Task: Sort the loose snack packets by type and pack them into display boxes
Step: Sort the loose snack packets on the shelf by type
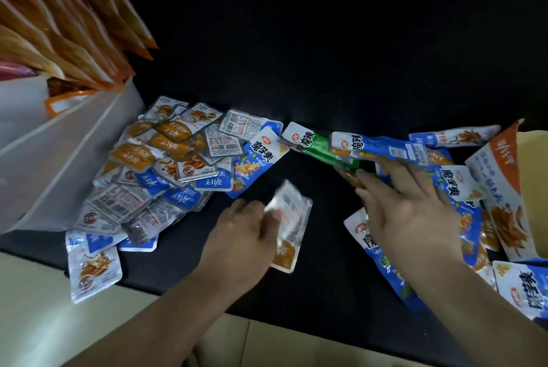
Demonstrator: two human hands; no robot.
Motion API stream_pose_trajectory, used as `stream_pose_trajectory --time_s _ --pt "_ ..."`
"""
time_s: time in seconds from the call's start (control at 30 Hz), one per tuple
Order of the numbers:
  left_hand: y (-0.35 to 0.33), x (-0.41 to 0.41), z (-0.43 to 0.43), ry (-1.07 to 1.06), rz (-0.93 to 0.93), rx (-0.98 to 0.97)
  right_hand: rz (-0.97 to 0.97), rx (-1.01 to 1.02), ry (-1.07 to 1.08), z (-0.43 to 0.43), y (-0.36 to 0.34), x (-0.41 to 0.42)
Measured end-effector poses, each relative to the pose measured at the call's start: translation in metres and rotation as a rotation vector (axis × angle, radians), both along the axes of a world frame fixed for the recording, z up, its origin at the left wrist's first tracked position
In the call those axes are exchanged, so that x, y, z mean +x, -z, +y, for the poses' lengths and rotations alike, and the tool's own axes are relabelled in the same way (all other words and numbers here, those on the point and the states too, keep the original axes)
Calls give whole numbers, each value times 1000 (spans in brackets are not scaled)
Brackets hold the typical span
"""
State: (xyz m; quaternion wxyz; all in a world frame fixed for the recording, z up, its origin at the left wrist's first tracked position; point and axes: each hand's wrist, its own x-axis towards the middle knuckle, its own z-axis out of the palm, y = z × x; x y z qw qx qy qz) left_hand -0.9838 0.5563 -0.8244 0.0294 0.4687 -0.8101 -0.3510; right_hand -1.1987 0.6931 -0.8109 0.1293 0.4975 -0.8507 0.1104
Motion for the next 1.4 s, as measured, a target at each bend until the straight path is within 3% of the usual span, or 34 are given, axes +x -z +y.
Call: stream_pose_trajectory --time_s 0.07,0.13,0.33,0.47,0.53,0.67,0.73,0.83,1.07,1.2,1.33,1.4 --pt "0 0 6 17 -80 -102 13 -68 -47 -8 -14 12" --pt "0 -4 12 2 -76 -56 -59 -91 -91 -15 -17 23" --pt "0 -20 17 48 -139 -83 -379 43 -94 -8 5 31" --pt "-4 -25 2 2 -123 23 -535 -213 -42 -7 -18 32" --pt "-7 -18 -6 -38 -86 29 -710 -317 35 -10 -38 32" --pt "-24 -4 -21 -207 148 23 -1275 -411 115 -12 -56 40" --pt "-36 -7 -17 -273 298 153 -1432 -430 166 -15 -49 51" --pt "-45 -19 2 -262 455 458 -1470 -440 238 -17 -33 63" --pt "-54 -28 26 -133 488 652 -1548 -516 265 -29 -38 69" --pt "-59 -22 17 -137 470 634 -1439 -458 204 -45 -41 76" --pt "-61 -7 -8 -279 481 495 -1346 -290 82 -69 -39 88" --pt "-64 3 -25 -363 502 404 -1371 -333 74 -89 -40 96"
